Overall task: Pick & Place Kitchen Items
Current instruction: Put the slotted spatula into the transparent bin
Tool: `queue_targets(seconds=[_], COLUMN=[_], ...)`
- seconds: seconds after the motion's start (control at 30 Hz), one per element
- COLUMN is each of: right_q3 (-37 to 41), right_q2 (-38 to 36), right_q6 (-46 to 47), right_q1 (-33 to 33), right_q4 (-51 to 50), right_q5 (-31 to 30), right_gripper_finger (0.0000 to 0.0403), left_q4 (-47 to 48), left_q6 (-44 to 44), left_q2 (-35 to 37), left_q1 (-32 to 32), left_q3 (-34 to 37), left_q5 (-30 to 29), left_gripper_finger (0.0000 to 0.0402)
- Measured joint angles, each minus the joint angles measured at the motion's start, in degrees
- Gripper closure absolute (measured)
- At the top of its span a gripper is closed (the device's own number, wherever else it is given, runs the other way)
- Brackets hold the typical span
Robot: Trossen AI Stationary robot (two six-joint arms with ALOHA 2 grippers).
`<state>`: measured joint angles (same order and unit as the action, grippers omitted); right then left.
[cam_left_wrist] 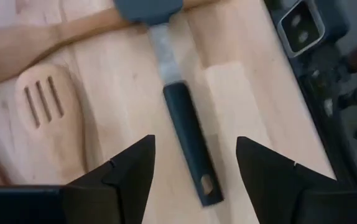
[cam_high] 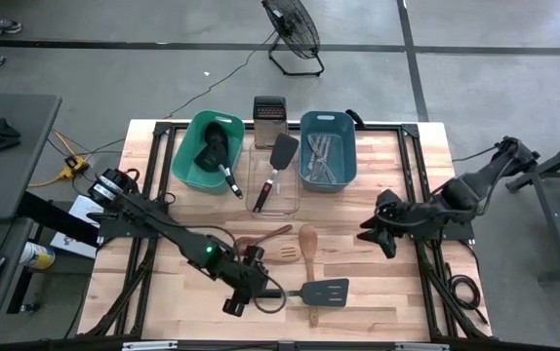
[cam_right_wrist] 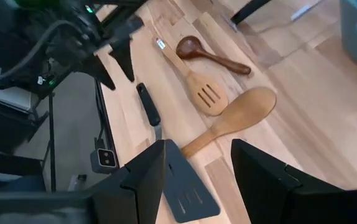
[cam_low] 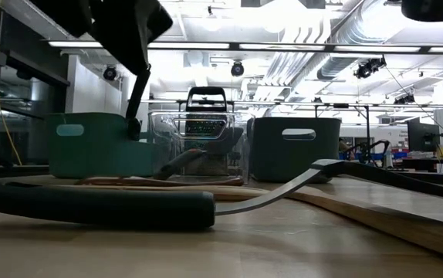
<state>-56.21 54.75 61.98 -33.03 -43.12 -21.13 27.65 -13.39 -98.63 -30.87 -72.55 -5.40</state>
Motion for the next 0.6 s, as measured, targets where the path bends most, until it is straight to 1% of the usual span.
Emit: queue_targets(seconds=[0.2, 0.4, 0.53, 0.6], right_q3=[0.00, 0.00, 0.00, 0.00], right_q2=[3.94, 6.49, 7.68, 8.26], right_q6=[3.93, 7.91, 10.12, 10.94], right_q1=[-2.01, -4.33, -5.77, -6.40], right_q4=[1.99, 2.98, 3.09, 3.13], right_q5=[0.02, 0.02, -0.15, -0.13], right_gripper_finger=[0.0227, 0.0227, 0.0227, 0.0227], left_q4=[0.49, 0.26, -1.02, -0.60], left_q6=[0.04, 2.47, 3.98, 4.59], left_q2=[0.00, -0.57, -1.65, -2.56], left_q1=[-0.43, -0.81, -2.00, -3.02], left_q3=[-0.13, -0.13, -0.22, -0.15], left_q5=[-1.16, 2.05, 1.73, 0.58], left_gripper_finger=[0.0178, 0.0178, 0.0178, 0.0178])
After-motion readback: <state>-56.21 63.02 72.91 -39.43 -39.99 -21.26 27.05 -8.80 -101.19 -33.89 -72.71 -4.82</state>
